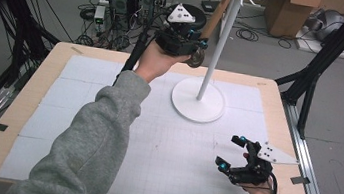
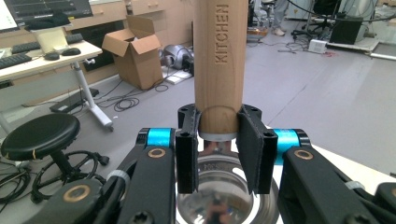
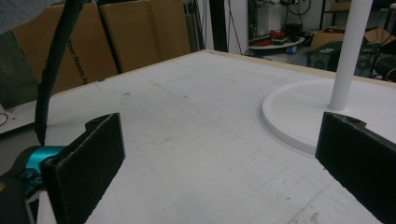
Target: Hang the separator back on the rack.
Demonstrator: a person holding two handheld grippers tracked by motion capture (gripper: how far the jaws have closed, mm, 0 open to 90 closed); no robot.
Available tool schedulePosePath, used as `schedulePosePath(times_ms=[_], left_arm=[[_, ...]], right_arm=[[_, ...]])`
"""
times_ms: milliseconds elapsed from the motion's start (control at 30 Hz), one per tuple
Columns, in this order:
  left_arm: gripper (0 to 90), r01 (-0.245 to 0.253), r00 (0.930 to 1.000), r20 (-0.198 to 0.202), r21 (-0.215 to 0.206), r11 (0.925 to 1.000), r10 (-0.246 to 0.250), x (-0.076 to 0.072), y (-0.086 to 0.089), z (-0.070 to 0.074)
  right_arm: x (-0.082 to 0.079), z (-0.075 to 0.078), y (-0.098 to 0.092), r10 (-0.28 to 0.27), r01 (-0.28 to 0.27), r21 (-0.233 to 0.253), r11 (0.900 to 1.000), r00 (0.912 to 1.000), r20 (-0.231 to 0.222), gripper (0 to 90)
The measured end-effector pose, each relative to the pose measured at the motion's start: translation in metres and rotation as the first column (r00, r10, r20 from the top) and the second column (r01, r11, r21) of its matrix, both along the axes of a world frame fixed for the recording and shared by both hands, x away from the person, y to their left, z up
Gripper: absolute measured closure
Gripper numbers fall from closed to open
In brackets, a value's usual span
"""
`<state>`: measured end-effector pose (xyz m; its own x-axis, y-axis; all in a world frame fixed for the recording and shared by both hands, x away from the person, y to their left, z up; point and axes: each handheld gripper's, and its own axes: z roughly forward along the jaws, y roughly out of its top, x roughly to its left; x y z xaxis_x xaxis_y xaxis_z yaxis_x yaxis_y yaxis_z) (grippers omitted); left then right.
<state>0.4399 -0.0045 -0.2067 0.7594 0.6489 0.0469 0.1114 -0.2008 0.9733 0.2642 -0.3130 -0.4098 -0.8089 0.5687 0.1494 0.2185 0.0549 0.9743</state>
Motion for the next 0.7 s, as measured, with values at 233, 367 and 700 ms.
schedulePosePath(times_ms=[233, 367, 700], left_arm=[[69.3, 0.013, 0.9998, -0.012, -0.006, 0.9999, -0.013, 0.001, -0.004, -0.001], [63.2, 0.029, 0.9996, 0.005, 0.004, 0.9996, -0.029, 0.001, -0.007, -0.004], [42.1, 0.08, 0.9963, 0.032, -0.018, 0.9966, -0.079, -0.009, 0.005, -0.01]], right_arm=[[0.0, 0.0, 0.0, 0.0, 0.0, 0.0, 1.0, 1.0, -0.001, 0.6], [0.0, 0.0, 0.0, 0.001, -0.001, -0.002, 1.0, 1.0, 0.003, 0.6], [-0.002, 0.001, 0.003, 0.004, -0.004, -0.01, 1.0, 0.9999, 0.011, 0.6]])
